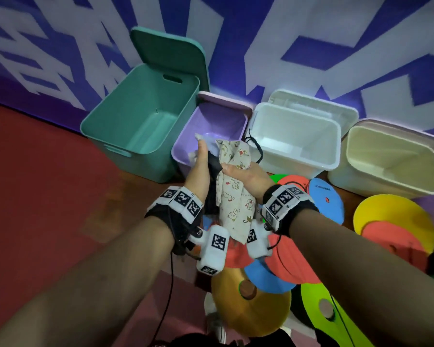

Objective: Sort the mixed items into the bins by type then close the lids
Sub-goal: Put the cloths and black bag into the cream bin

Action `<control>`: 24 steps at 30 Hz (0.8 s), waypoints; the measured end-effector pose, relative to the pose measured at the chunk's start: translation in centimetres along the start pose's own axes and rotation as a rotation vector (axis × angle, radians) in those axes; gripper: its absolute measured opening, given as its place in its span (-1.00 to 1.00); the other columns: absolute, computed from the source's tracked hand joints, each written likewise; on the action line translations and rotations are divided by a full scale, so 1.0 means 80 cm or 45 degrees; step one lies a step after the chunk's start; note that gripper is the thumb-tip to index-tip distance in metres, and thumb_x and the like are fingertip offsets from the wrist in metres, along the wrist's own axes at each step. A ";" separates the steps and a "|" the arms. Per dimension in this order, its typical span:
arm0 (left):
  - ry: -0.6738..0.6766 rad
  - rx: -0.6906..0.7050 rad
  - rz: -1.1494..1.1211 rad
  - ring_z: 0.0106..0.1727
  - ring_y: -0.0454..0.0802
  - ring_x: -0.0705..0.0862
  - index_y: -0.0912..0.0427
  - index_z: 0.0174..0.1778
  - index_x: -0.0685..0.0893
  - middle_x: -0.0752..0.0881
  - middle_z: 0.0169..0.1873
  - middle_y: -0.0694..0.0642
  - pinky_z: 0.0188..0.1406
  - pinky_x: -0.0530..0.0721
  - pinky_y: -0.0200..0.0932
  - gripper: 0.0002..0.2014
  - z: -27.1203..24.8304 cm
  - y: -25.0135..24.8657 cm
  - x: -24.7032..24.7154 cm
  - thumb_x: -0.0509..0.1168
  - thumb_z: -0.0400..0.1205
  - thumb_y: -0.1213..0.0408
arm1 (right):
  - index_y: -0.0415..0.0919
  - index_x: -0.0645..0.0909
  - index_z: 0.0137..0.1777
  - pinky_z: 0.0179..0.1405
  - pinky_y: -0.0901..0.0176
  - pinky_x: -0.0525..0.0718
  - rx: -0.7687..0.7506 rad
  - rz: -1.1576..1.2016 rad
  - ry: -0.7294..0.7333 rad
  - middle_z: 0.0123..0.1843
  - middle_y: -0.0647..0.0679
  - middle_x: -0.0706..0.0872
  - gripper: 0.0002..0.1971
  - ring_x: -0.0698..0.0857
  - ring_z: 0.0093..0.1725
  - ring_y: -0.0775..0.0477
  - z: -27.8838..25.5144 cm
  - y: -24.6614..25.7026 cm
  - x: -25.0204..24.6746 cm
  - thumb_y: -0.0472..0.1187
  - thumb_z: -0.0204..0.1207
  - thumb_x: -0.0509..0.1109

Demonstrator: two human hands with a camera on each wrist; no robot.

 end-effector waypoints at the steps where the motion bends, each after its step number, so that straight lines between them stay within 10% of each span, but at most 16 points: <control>1: 0.038 0.000 0.017 0.24 0.22 0.72 0.07 0.31 0.69 0.75 0.19 0.24 0.37 0.56 0.21 0.13 0.000 -0.011 0.012 0.16 0.04 -0.74 | -0.16 0.75 0.10 0.02 0.17 0.72 -0.027 0.014 -0.020 -0.03 -0.02 0.84 -0.66 0.81 -0.02 0.01 -0.004 0.012 -0.010 -0.01 0.39 0.56; 8: 0.331 0.175 0.361 0.20 0.13 0.74 -0.02 0.21 0.74 0.79 0.13 0.11 0.37 0.57 0.15 -0.05 -0.028 -0.087 0.122 0.32 0.07 -0.64 | -0.20 0.75 -0.04 -0.28 0.28 0.69 -0.228 0.144 -0.361 -0.24 0.02 0.84 -0.84 0.81 -0.25 0.09 -0.057 0.097 -0.113 -0.15 0.45 0.52; 12: 0.643 0.412 0.576 0.05 -0.16 0.77 -0.01 0.15 0.68 0.80 0.04 0.01 0.16 0.69 -0.16 -0.70 -0.063 -0.104 0.200 0.49 0.51 0.11 | -0.16 0.77 -0.05 -0.17 0.17 0.76 -0.337 0.131 -0.531 -0.14 -0.09 0.85 -0.86 0.83 -0.13 -0.03 -0.096 0.129 -0.184 -0.12 0.49 0.49; 14: 0.769 0.433 0.599 0.10 -0.06 0.77 0.16 0.28 0.62 0.78 0.09 0.09 0.15 0.71 -0.11 -0.63 -0.073 -0.104 0.232 0.44 0.55 0.40 | -0.16 0.76 -0.07 -0.12 0.12 0.74 -0.337 0.121 -0.618 -0.15 -0.09 0.85 -0.83 0.83 -0.13 -0.04 -0.117 0.136 -0.215 -0.07 0.51 0.47; 24: 0.738 0.484 0.660 0.01 0.07 0.81 0.17 0.05 0.73 0.83 -0.01 0.15 0.06 0.76 -0.01 -0.74 -0.110 -0.109 0.350 0.52 0.46 0.41 | -0.10 0.71 0.06 0.13 -0.01 0.73 -0.261 0.102 -0.684 -0.04 -0.09 0.84 -0.44 0.82 -0.02 -0.05 -0.191 0.137 -0.322 0.37 0.52 0.18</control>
Point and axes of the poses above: each hand's wrist, its own z-axis towards the middle knuckle, its own x-axis out of the palm, y = z × x, the point moved 3 cm from there along z, towards the middle knuckle
